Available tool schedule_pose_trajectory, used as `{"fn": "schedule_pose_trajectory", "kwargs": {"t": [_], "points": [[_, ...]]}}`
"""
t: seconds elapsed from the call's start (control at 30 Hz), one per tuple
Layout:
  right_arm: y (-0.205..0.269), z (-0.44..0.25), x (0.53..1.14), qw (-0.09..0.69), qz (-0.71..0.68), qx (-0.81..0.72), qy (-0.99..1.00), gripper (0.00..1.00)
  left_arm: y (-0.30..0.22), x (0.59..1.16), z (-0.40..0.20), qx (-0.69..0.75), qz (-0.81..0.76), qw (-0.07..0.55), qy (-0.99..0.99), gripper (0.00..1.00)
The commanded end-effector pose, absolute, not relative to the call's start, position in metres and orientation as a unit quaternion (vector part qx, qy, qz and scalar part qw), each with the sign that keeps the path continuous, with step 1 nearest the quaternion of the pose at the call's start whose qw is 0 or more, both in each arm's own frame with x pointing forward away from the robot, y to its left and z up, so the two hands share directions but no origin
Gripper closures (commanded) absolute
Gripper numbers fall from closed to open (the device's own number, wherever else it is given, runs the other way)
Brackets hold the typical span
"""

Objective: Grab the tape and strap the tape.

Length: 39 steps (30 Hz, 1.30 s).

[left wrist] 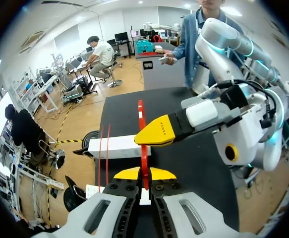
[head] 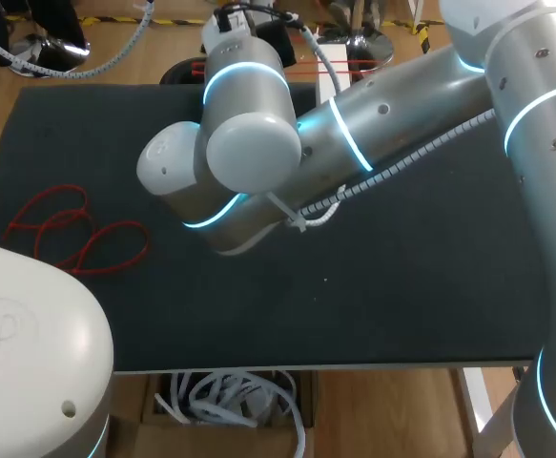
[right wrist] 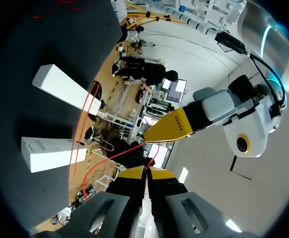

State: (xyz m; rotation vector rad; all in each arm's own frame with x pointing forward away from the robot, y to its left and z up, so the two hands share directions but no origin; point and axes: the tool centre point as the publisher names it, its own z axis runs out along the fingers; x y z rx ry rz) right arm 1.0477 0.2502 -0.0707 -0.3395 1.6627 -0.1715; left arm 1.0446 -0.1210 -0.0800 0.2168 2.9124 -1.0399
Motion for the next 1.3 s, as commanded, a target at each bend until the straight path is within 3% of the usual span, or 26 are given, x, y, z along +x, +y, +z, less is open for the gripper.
{"fn": "schedule_pose_trajectory", "kwargs": {"t": [0.03,1.3], "points": [[0.250,-0.071,1.047,0.658,-0.077,-0.155,0.733,1.00,-0.122,1.044,-0.079,0.069,-0.334,0.020,0.940,1.00],[0.254,-0.055,1.046,0.643,-0.132,-0.241,0.715,1.00,-0.122,1.044,-0.079,0.069,-0.334,0.020,0.940,1.00]]}}
